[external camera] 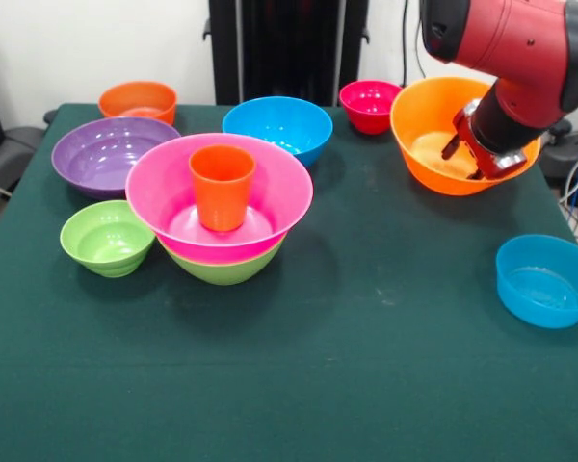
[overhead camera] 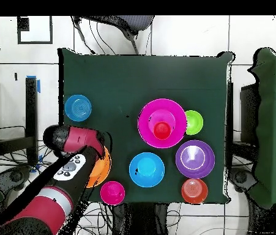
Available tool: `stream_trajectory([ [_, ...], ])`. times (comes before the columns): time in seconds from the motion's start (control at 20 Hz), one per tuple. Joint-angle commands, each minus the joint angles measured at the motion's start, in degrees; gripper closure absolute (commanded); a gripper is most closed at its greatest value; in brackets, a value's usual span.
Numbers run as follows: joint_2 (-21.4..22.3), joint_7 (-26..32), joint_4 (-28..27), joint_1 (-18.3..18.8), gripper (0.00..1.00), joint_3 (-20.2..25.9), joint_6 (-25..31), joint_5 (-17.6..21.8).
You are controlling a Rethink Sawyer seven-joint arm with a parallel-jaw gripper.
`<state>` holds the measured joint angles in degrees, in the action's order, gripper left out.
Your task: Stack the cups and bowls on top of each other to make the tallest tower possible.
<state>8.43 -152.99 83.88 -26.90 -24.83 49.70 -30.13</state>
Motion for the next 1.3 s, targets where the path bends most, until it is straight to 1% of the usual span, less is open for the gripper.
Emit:
stream_trajectory([
  [0.05, 0.21, -10.89, 3.65, -0.93, 0.0, 5.91, 2.29, -0.33],
  [0.35, 5.03, -9.27, 4.35, -1.04, 0.0, 3.09, 9.53, 2.63],
  [0.6, 10.04, -8.13, 4.47, -0.83, 0.0, 0.71, 17.74, 5.08],
  [0.7, 12.4, -6.7, 4.41, 0.05, 0.0, -0.41, 20.79, 6.47],
  [1.05, 15.68, -7.18, 2.33, 0.47, 0.0, -0.45, 26.56, 6.9],
  [1.3, 16.84, -7.79, 0.37, 0.95, 0.0, 0.0, 28.23, 6.03],
])
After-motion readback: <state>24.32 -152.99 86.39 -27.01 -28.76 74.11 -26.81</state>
